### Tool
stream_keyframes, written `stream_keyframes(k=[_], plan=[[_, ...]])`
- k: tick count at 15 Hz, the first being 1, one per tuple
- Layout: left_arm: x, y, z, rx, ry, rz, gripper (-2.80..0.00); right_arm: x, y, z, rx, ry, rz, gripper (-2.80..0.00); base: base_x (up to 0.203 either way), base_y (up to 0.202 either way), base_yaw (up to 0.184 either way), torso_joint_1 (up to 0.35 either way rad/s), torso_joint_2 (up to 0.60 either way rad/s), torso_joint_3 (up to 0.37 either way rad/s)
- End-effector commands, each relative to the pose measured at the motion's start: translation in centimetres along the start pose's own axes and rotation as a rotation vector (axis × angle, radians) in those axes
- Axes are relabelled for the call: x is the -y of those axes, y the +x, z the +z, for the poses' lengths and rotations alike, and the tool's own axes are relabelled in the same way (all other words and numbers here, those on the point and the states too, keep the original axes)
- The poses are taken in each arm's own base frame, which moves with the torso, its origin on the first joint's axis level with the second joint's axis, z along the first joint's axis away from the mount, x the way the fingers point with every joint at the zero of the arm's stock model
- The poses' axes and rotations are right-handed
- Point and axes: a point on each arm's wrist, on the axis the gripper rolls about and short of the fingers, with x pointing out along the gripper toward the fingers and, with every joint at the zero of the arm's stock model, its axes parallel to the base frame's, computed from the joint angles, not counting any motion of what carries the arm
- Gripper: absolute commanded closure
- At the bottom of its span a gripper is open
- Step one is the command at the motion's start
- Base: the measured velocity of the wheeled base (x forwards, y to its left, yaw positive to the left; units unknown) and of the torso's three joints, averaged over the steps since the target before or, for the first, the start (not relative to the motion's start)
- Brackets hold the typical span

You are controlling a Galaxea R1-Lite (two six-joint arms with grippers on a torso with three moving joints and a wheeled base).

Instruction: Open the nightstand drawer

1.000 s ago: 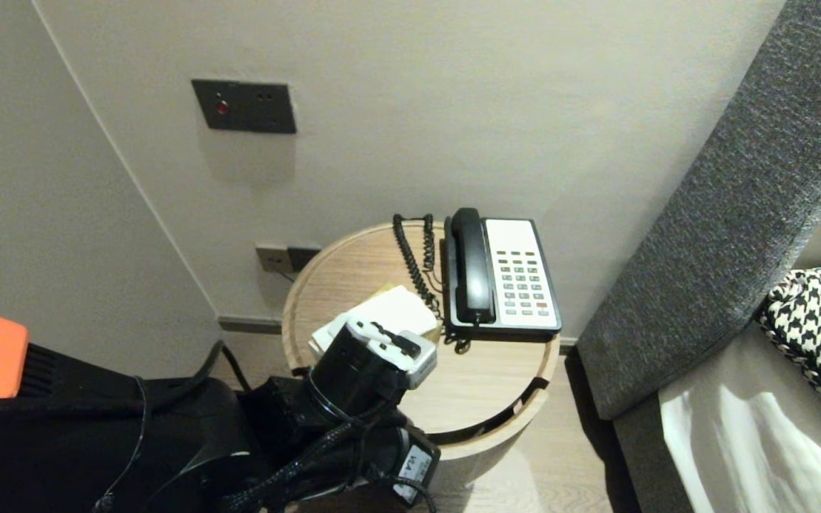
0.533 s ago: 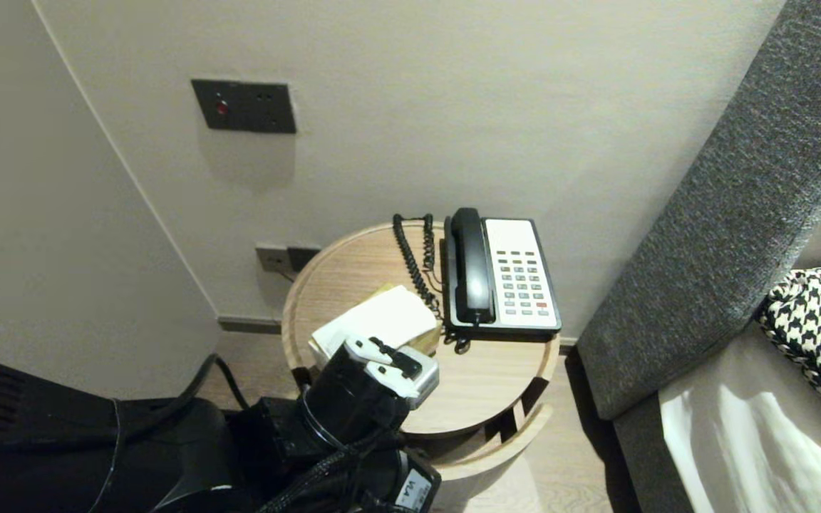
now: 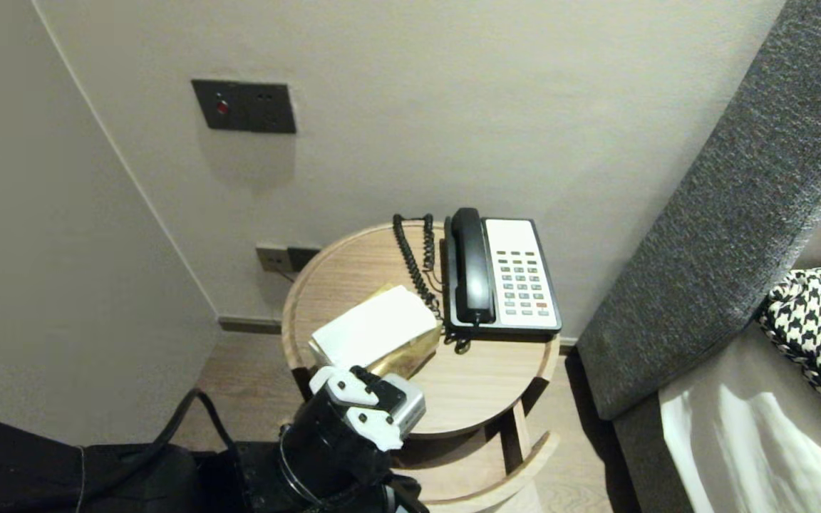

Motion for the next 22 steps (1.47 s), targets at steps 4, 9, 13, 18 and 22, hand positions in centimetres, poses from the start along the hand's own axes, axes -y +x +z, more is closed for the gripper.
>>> stream_keyframes(k=[4, 9, 13, 18, 22], plan=[[0.1, -1.2, -2.2, -0.047, -0.011, -0.012, 0.0, 0.0, 0.1, -0.3, -0.012, 0.0, 0.001, 0.0, 0.0, 0.0, 0.0, 0.0, 0.0, 0.0], [0.3, -2.1, -3.5, -0.063, -0.008, -0.028, 0.0, 0.0, 0.1, -0.3, -0.012, 0.0, 0.001, 0.0, 0.0, 0.0, 0.0, 0.0, 0.0, 0.0], [0.2, -2.7, -4.2, -0.068, -0.013, -0.035, 0.0, 0.0, 0.1, -0.3, -0.012, -0.001, 0.001, 0.0, 0.0, 0.0, 0.0, 0.0, 0.0, 0.0], [0.1, -3.0, -5.3, -0.09, -0.005, -0.044, 0.0, 0.0, 0.1, -0.3, -0.012, 0.0, 0.001, 0.0, 0.0, 0.0, 0.0, 0.0, 0.0, 0.0], [0.0, -3.6, -6.2, -0.111, -0.017, -0.048, 0.0, 0.0, 0.1, -0.3, -0.012, -0.001, 0.001, 0.0, 0.0, 0.0, 0.0, 0.0, 0.0, 0.0]])
